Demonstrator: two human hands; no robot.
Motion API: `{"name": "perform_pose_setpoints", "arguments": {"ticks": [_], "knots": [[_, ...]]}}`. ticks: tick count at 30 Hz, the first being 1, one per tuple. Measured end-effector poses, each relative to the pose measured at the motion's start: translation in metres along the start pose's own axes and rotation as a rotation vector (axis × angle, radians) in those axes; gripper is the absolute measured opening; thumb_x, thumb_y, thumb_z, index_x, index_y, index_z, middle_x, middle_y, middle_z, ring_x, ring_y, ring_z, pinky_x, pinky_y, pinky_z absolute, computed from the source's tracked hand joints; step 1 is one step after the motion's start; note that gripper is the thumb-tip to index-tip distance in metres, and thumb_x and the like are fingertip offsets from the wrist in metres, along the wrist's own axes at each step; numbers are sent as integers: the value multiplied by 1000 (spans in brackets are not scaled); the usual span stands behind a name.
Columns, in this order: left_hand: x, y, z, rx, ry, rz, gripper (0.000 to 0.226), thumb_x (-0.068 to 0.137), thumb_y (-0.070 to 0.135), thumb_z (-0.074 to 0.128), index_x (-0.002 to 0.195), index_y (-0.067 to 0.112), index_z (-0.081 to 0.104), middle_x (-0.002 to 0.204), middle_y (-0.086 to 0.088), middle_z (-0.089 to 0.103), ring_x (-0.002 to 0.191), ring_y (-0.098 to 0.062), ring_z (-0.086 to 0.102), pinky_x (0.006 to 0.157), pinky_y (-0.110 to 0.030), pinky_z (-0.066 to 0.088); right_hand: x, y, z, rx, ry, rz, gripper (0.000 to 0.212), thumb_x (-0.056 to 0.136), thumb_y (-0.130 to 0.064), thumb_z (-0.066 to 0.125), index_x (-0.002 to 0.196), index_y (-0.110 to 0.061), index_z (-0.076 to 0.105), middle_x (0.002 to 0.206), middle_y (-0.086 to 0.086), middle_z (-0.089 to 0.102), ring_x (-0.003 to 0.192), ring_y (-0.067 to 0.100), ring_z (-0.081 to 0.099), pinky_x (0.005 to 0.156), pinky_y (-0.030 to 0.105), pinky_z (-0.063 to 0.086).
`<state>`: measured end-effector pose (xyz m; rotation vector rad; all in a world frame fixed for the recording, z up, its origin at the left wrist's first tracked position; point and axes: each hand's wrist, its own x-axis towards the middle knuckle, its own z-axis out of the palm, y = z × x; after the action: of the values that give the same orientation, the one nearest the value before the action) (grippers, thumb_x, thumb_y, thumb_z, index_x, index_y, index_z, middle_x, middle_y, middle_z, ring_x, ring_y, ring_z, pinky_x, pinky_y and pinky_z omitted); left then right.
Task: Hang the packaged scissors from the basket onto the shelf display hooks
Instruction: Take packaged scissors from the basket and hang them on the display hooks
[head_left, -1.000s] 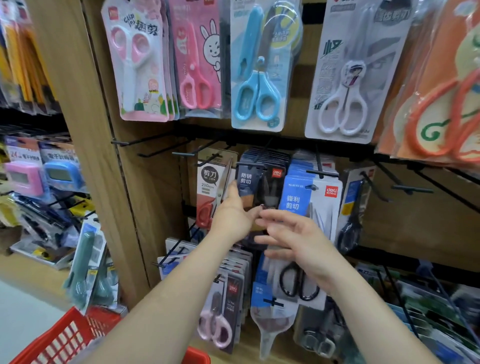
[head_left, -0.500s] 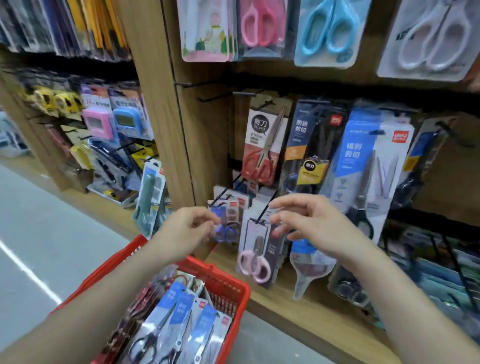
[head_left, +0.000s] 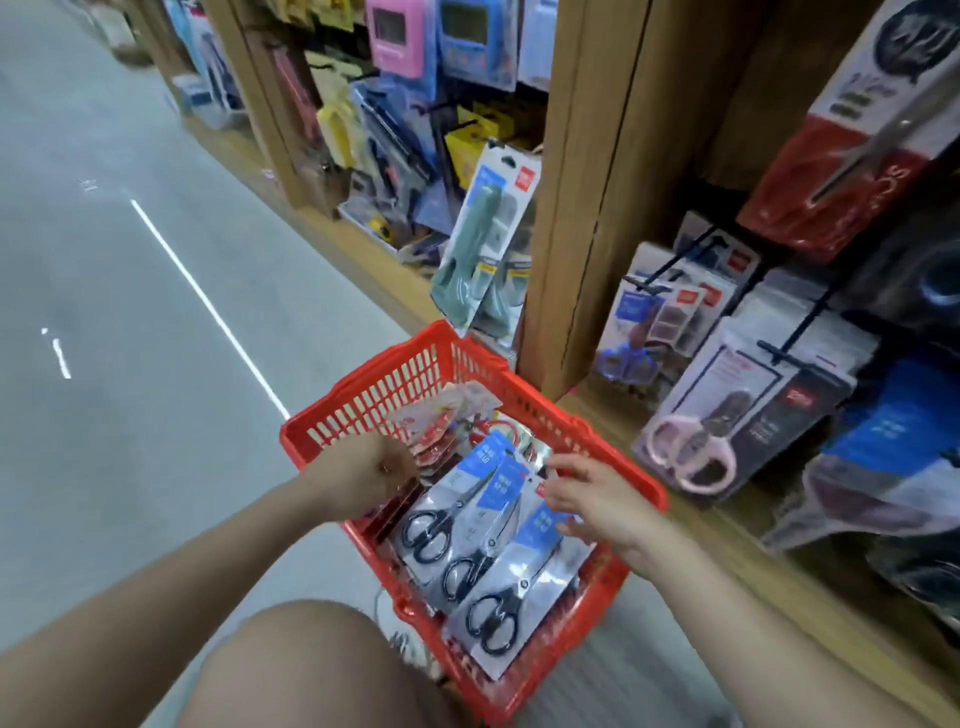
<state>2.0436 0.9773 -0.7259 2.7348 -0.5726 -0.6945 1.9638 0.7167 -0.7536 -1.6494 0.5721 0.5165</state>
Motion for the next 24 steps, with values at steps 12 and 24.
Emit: {"name": "perform_pose_setpoints", "arguments": {"ticks": [12,24], "knots": [[127,5,125,-111,-19,0,97,80,42,78,153,9,24,147,-15,46,131,-35,47,105,-42,42,125,101,8,-836,55,104,66,70,-43,66,128,-29,39,121,8,59,110,32,59,89,39,50],[116,24,127,-564,-100,15,12,86,30,76,96,25,70,92,4,76,87,-17,72,84,-41,57,99,44,-25,-499,66,-91,47,68,-14,89,109,-25,69,103,-5,70,100,17,64,93,34,51]]}}
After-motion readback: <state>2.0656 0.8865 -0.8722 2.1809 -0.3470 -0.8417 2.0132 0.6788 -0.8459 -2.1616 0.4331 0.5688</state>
